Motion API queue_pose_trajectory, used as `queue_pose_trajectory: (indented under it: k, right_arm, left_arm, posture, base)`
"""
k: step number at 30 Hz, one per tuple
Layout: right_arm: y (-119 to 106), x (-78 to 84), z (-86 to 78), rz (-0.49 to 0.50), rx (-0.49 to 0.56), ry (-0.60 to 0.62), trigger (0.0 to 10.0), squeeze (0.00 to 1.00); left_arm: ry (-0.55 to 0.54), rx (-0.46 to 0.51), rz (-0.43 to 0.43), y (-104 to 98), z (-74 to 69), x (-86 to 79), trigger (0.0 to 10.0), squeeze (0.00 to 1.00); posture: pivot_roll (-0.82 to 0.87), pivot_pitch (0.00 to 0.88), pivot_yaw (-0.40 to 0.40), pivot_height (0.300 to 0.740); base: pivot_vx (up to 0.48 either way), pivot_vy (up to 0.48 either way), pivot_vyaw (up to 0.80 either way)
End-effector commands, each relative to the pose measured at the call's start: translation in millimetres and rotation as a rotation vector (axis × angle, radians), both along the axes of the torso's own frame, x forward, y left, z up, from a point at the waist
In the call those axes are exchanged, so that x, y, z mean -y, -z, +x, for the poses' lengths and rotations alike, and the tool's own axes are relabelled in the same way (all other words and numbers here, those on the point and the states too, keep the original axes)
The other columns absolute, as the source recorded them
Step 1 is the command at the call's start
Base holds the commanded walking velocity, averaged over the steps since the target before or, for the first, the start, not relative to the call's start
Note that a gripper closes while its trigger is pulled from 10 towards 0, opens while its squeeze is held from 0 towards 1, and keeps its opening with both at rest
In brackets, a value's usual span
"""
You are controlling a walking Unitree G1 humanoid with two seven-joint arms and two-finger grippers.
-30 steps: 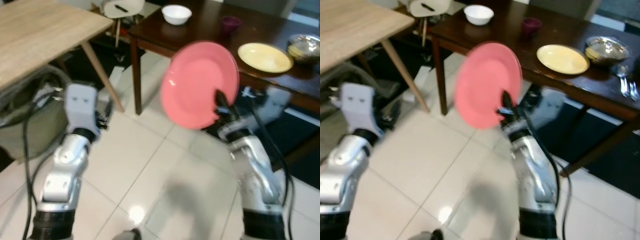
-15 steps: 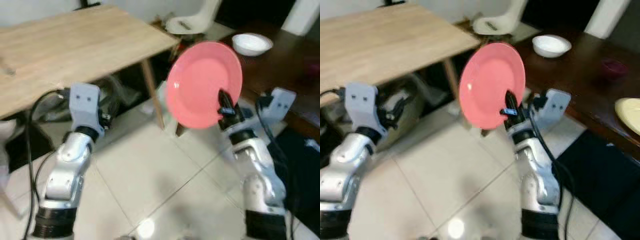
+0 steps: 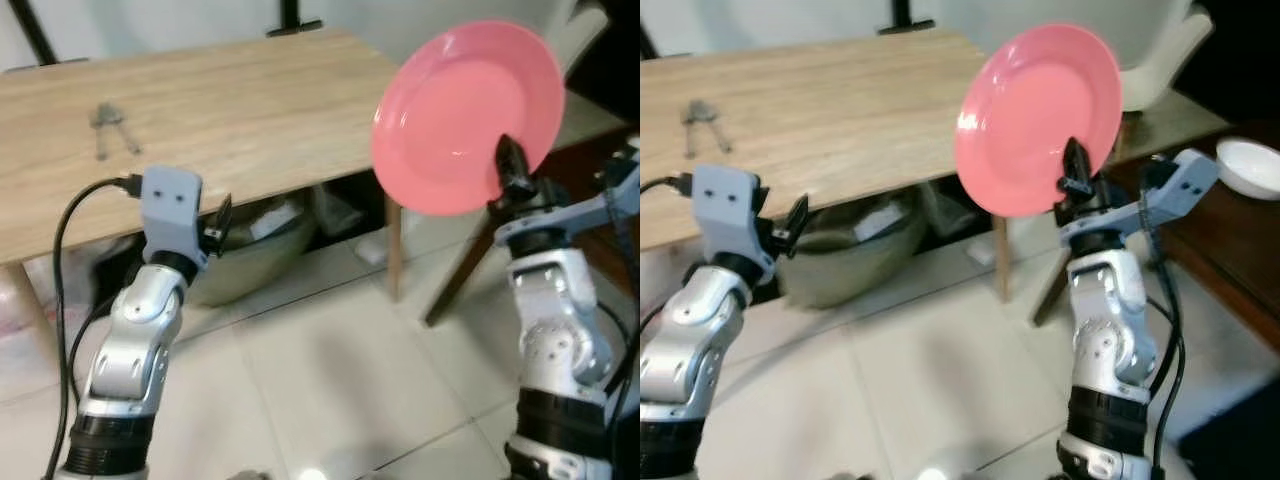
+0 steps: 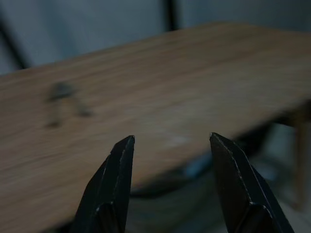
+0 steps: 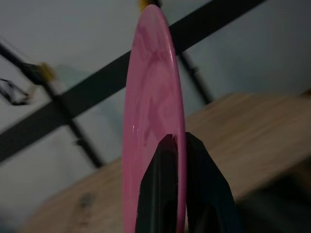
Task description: Setting the table
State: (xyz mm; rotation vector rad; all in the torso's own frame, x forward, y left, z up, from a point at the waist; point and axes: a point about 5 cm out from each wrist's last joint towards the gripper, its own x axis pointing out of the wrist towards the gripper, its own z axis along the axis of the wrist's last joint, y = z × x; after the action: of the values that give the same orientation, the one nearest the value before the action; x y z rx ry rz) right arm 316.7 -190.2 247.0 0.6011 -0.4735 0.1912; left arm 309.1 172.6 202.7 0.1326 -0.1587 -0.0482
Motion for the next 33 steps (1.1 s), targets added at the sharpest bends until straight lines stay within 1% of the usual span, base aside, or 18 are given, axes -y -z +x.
queue_pose_trajectory:
  k: [1, 2, 4, 9, 10, 11, 12, 13, 16, 20, 22, 24, 25, 29, 33]
  right_arm:
    - [-0.7, 14.5, -0.9, 0.070, 0.003, 0.027, 10.0, 0.00]
    - [-1.8, 17.0, -0.6, 0.097, 0.008, 0.027, 10.0, 0.00]
    - [-2.3, 18.7, -0.3, 0.110, 0.010, 0.026, 10.0, 0.00]
    - [-1.8, 20.7, 0.9, 0.121, 0.010, 0.020, 10.0, 0.00]
    - [-0.2, 24.0, 1.9, 0.178, 0.003, 0.017, 10.0, 0.00]
    - [0.3, 25.2, 2.1, 0.198, 0.003, 0.015, 10.0, 0.00]
    - [0.3, 25.2, 2.1, 0.198, 0.003, 0.015, 10.0, 0.00]
    - [0.4, 26.7, 2.1, 0.222, 0.005, 0.011, 10.0, 0.00]
    - [0.1, 28.3, 1.8, 0.253, 0.014, -0.008, 10.0, 0.00]
    - [0.6, 23.9, 1.4, 0.263, 0.017, -0.063, 10.0, 0.00]
    - [0.6, 23.2, 1.5, 0.264, 0.018, -0.072, 10.0, 0.00]
    - [4.3, 16.0, 2.5, 0.260, 0.004, -0.119, 10.0, 0.00]
    - [4.3, 16.0, 2.5, 0.260, 0.004, -0.119, 10.0, 0.00]
    - [13.8, 2.7, 6.2, 0.249, -0.038, -0.179, 10.0, 0.00]
    - [16.3, -1.3, 7.6, 0.252, -0.048, -0.198, 10.0, 0.00]
  left_arm:
    - [0.012, -0.008, 0.005, 3.3, -0.5, 3.9, 10.0, 0.00]
    - [0.012, -0.008, 0.006, 3.3, -0.5, 3.9, 10.0, 0.00]
    - [0.012, -0.008, 0.006, 3.3, -0.6, 3.7, 10.0, 0.00]
    - [0.013, -0.008, 0.008, 3.1, -0.3, 3.8, 10.0, 0.00]
    - [0.013, -0.008, 0.009, 3.1, -0.3, 3.7, 10.0, 0.00]
    - [0.013, -0.008, 0.009, 3.2, -0.3, 3.6, 10.0, 0.00]
    - [0.013, -0.008, 0.009, 3.2, -0.3, 3.6, 10.0, 0.00]
    - [0.013, -0.008, 0.010, 3.3, -0.3, 3.5, 10.0, 0.00]
    - [0.012, -0.010, 0.013, 3.6, -0.3, 3.1, 10.0, 0.00]
    - [0.012, -0.011, 0.013, 4.2, -0.3, 3.4, 10.0, 0.00]
    - [0.013, -0.011, 0.013, 4.3, -0.3, 3.5, 10.0, 0.00]
    - [0.012, -0.011, 0.014, 4.7, -0.3, 3.6, 10.0, 0.00]
    - [0.012, -0.011, 0.014, 4.7, -0.3, 3.6, 10.0, 0.00]
    - [0.012, -0.011, 0.020, 4.3, -0.4, 3.8, 10.0, 0.00]
    - [0.016, -0.002, 0.037, 3.3, -0.5, 4.1, 10.0, 0.00]
  posture:
    - [-0.08, 0.031, 0.062, 0.740]
    - [-0.08, 0.031, 0.062, 0.740]
    - [-0.08, 0.030, 0.063, 0.740]
    - [-0.08, 0.032, 0.065, 0.740]
    - [-0.08, 0.033, 0.065, 0.740]
    - [-0.08, 0.033, 0.065, 0.740]
    - [-0.08, 0.033, 0.065, 0.740]
    - [-0.08, 0.033, 0.065, 0.740]
    - [-0.08, 0.034, 0.066, 0.740]
    - [-0.08, 0.034, 0.066, 0.740]
    - [-0.08, 0.034, 0.066, 0.740]
    - [-0.08, 0.034, 0.066, 0.740]
    - [-0.08, 0.034, 0.066, 0.740]
    - [-0.07, 0.039, 0.065, 0.740]
    - [-0.07, 0.037, 0.065, 0.740]
  base:
    - [0.439, 0.000, 0.74]
    - [0.439, 0.000, 0.74]
    - [0.439, 0.000, 0.74]
    - [0.439, 0.000, 0.74]
    - [0.439, 0.000, 0.00]
    - [0.439, 0.000, 0.00]
    - [0.439, 0.000, 0.00]
    - [0.439, 0.000, 0.00]
    - [0.437, 0.000, 0.00]
    - [0.438, 0.000, 0.00]
    - [0.439, 0.000, 0.00]
    - [0.439, 0.000, 0.00]
    - [0.439, 0.000, 0.00]
    - [0.439, 0.000, 0.00]
    - [0.429, 0.000, 0.00]
